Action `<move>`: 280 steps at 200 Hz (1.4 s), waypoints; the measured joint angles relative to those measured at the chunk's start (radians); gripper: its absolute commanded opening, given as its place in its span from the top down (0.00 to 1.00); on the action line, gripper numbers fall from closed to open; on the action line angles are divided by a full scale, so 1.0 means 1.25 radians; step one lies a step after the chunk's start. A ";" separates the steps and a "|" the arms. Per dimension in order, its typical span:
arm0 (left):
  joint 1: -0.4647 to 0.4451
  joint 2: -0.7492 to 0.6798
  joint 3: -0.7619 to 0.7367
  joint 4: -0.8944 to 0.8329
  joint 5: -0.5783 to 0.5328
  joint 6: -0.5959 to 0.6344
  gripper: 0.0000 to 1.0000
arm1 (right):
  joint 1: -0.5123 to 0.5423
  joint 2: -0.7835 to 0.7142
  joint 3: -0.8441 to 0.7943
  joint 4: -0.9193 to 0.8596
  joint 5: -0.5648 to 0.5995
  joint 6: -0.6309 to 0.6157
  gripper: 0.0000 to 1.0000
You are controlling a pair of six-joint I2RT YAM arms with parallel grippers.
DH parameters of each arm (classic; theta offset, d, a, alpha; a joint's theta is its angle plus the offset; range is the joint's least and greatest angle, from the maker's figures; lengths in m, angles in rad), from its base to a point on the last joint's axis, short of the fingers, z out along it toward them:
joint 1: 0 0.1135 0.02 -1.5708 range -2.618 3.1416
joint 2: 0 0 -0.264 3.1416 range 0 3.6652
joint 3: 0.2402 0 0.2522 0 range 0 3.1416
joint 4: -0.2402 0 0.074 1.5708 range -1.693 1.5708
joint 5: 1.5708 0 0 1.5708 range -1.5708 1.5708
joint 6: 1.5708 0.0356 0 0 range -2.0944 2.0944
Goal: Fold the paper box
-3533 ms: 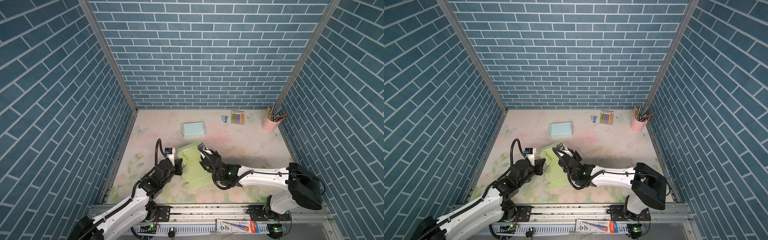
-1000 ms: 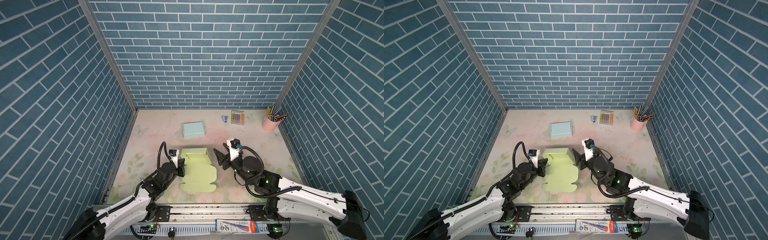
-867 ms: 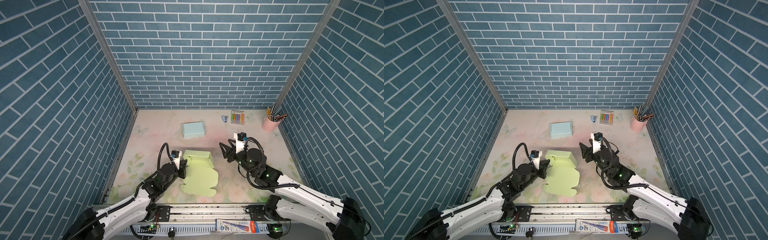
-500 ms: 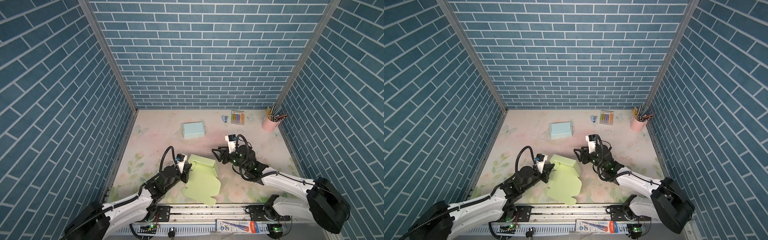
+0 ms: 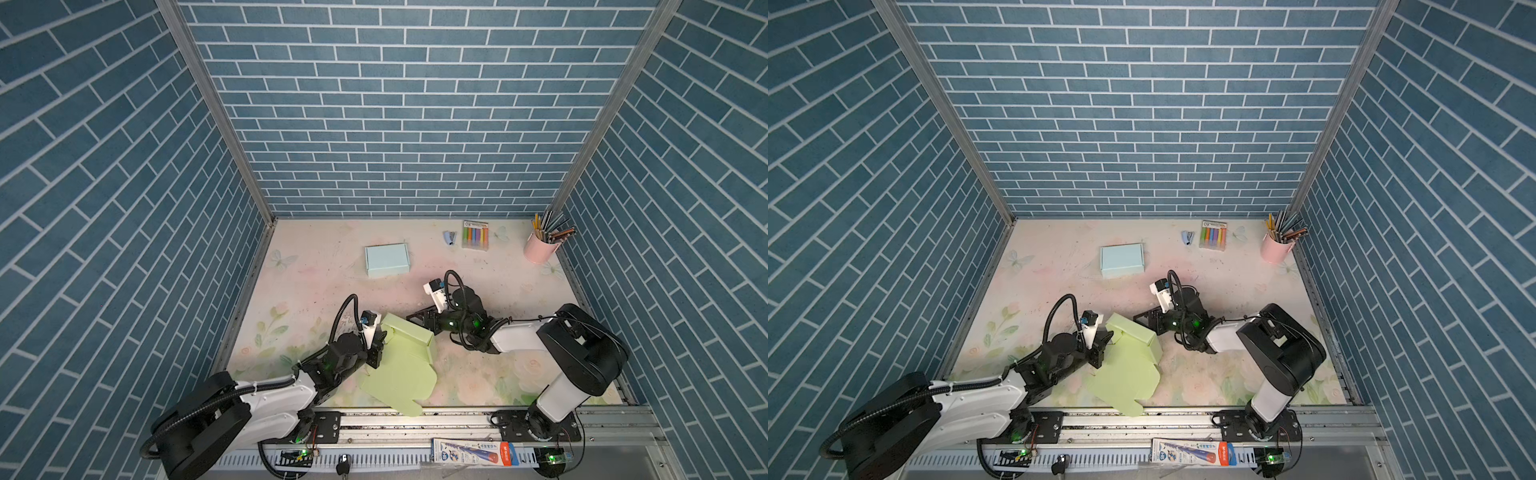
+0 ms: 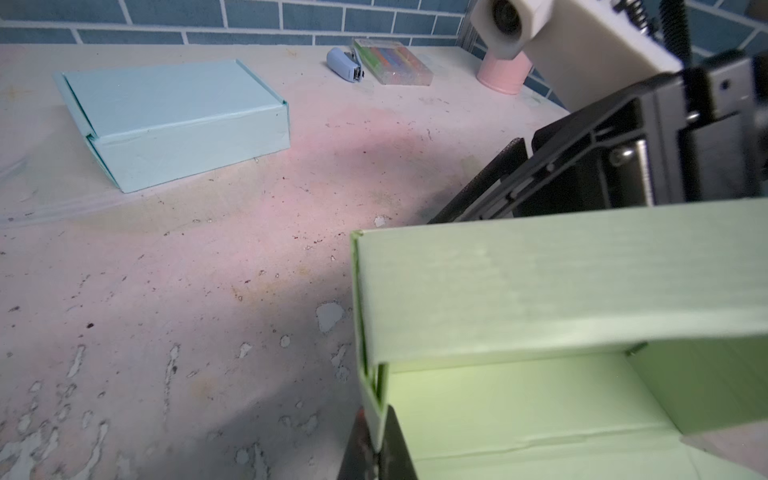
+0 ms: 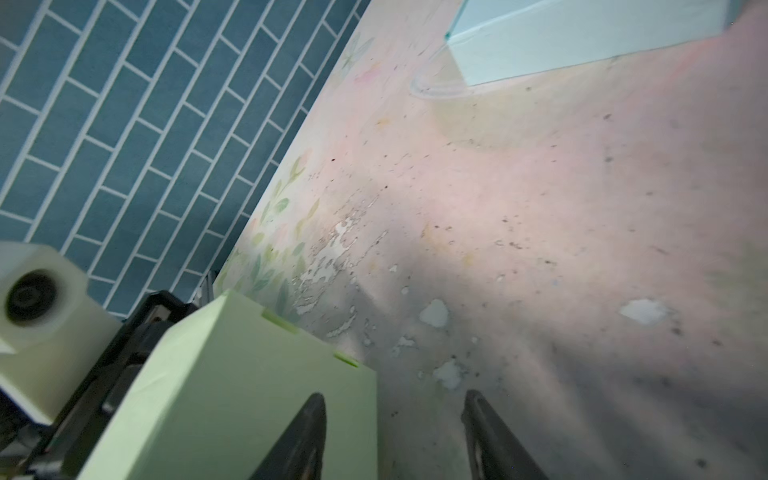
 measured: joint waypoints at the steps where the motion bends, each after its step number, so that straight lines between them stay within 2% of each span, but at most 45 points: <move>1: 0.000 0.003 0.000 0.002 -0.001 0.001 1.00 | 0.002 0.001 0.000 0.002 -0.002 0.000 0.46; 40: 0.000 0.067 -0.002 0.043 -0.013 0.008 1.00 | 0.027 0.037 0.006 0.020 -0.026 0.001 0.48; 125: 0.000 0.131 -0.008 0.128 -0.050 0.021 1.00 | 0.044 0.073 0.033 0.034 -0.022 0.021 0.50; 199: 0.000 0.133 -0.022 0.154 -0.073 0.023 1.00 | 0.074 0.073 0.018 0.068 0.027 0.061 0.52; 280: -0.010 0.111 -0.070 0.203 -0.078 0.027 0.99 | 0.102 0.073 0.017 0.073 0.031 0.078 0.52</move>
